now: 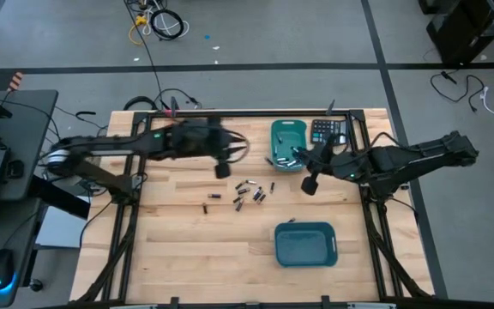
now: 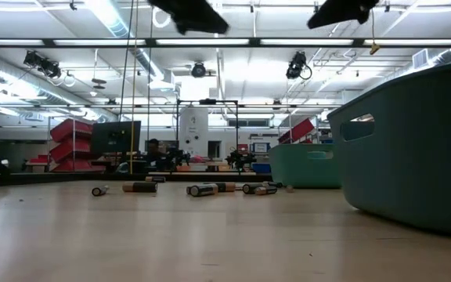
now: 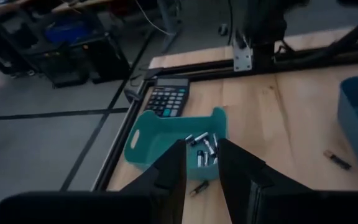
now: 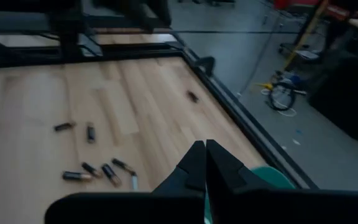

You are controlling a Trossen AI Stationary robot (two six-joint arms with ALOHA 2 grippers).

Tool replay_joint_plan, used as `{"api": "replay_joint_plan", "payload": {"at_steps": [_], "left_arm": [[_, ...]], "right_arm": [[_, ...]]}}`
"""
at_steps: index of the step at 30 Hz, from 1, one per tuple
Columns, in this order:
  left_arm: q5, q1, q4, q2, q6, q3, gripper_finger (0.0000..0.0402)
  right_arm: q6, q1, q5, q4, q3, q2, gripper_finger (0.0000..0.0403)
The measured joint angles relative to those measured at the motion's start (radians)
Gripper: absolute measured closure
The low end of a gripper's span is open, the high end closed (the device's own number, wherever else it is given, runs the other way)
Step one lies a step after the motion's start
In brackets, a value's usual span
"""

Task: Sort batteries
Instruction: Put the silver battery into the green bin

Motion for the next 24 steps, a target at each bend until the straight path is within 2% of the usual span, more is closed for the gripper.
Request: {"api": "replay_joint_plan", "payload": {"at_steps": [4, 11, 15, 21, 24], "left_arm": [[-0.011, -0.039, 0.078, -0.153, -0.061, -0.167, 0.0310], [-0.136, -0.154, 0.301, -0.366, -0.131, -0.447, 0.0310], [-0.163, -0.198, 0.403, -0.434, -0.137, -0.569, 0.0310], [-0.322, -0.238, 0.547, -0.476, -0.133, -0.699, 0.0310], [-0.361, -0.241, 0.588, -0.485, -0.134, -0.752, 0.0310]], "right_arm": [[-0.047, -0.025, -0.097, 0.115, 0.004, 0.076, 0.0403], [-0.083, -0.088, -0.228, 0.175, 0.101, 0.237, 0.0403], [-0.104, -0.128, -0.292, 0.165, 0.171, 0.330, 0.0403], [-0.094, -0.188, -0.377, 0.136, 0.257, 0.460, 0.0403], [-0.096, -0.212, -0.412, 0.136, 0.272, 0.523, 0.0403]]}}
